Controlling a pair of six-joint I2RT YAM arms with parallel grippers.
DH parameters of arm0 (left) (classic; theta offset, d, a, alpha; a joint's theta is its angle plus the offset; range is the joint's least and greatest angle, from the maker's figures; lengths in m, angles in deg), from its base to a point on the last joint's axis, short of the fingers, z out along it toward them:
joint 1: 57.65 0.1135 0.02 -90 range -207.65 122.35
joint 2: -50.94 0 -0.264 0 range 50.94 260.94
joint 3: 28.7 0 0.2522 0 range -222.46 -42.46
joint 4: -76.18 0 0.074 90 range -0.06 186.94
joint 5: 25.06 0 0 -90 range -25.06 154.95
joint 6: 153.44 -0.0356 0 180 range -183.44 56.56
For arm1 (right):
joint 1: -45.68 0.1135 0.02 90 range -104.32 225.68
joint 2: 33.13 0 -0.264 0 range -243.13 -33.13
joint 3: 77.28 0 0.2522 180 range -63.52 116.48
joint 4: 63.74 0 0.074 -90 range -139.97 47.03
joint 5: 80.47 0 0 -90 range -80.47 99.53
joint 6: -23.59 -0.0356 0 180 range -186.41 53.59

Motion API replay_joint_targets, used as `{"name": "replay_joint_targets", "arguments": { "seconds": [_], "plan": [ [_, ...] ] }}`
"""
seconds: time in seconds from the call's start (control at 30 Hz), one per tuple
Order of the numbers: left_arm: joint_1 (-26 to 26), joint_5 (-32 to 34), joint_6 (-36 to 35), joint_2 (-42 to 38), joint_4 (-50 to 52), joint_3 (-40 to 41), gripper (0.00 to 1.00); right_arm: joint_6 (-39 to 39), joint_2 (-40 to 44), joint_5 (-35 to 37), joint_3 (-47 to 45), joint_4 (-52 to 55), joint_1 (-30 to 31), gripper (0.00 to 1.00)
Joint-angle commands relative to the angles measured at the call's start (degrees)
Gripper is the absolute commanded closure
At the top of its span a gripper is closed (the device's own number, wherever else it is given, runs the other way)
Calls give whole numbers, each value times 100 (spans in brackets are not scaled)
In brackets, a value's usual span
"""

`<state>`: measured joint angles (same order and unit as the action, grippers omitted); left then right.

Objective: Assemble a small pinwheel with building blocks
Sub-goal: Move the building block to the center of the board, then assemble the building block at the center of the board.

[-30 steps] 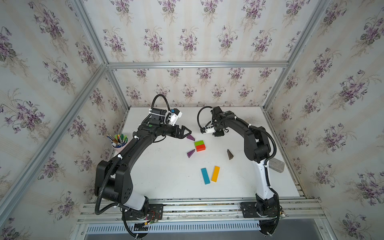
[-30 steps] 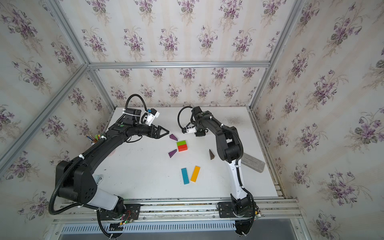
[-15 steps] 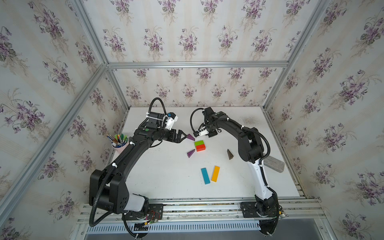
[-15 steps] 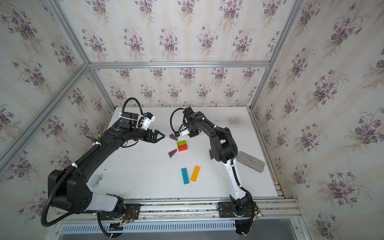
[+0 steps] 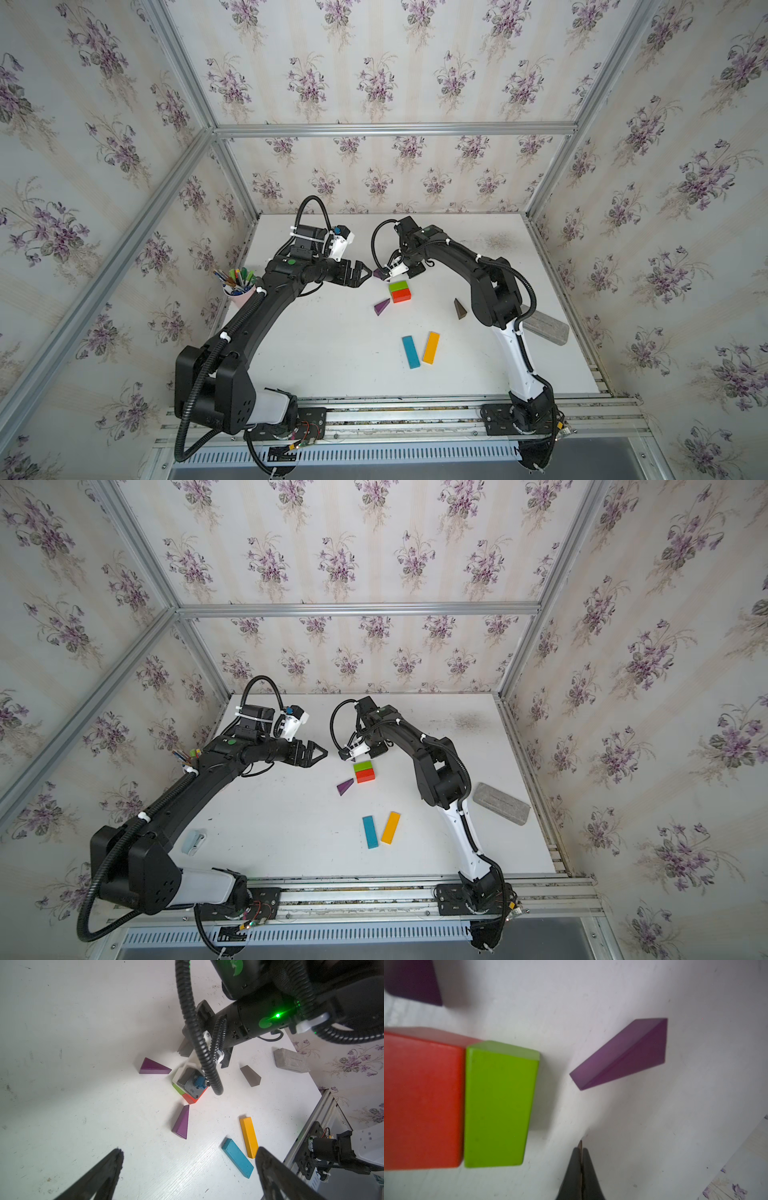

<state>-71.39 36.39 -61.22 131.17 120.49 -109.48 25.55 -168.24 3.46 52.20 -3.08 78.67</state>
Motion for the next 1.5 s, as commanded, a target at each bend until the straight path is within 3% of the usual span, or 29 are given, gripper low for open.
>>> {"name": "replay_joint_targets", "arguments": {
  "seconds": [0.0, 0.2, 0.37, 0.47, 0.57, 0.7, 0.77, 0.87, 1.0, 1.03, 1.07, 1.1, 1.17, 1.33, 1.47],
  "plan": [
    [11, -70, -88, -7, 4, -30, 0, 68, 8, -72, 32, -28, -30, 100],
    [20, -97, -97, 2, 4, -48, 0, -31, 89, -84, 55, -210, -74, 94],
    [28, -132, -129, 37, -13, -83, 0, -394, 285, -457, 196, -292, -115, 82],
    [29, 35, -214, 5, -33, -71, 0, -1003, 514, -608, 160, -568, -135, 76],
    [13, 78, -391, -200, -339, 77, 1, -1938, 840, -328, -88, -995, -405, 66],
    [-328, 264, -733, -37, -523, -244, 1, -3607, 1821, 355, -1540, -2242, -749, 63],
    [-590, 421, -1024, 318, -532, -647, 4, -4192, 2708, 400, -2852, -3133, -890, 61],
    [-910, 626, -1662, 1015, -532, -1405, 13, -5378, 3919, 458, -4492, -4403, -1003, 47],
    [-1315, 1069, -2948, 2274, -420, -2500, 34, -6847, 4559, 575, -5103, -3976, -1032, 42],
    [-1348, 999, -3123, 2685, -235, -2928, 33, -7179, 4612, 481, -5169, -3779, -1032, 34],
    [-1355, 816, -3231, 3057, 8, -3360, 35, -7522, 4670, 444, -5283, -3692, -1033, 13],
    [-1355, 693, -3283, 3294, 105, -3609, 39, -7783, 4768, 337, -5415, -3657, -1034, 1],
    [-1395, 516, -3407, 3683, 100, -3976, 41, -8273, 5111, 101, -5872, -3797, -1036, 0],
    [-1553, 746, -3606, 4442, 333, -4554, 57, -9377, 5907, -19, -6711, -4463, -1060, 0],
    [-1822, 1422, -3838, 4784, 500, -4536, 57, -10073, 6584, 111, -7434, -5253, -1058, 0]
  ]
}}
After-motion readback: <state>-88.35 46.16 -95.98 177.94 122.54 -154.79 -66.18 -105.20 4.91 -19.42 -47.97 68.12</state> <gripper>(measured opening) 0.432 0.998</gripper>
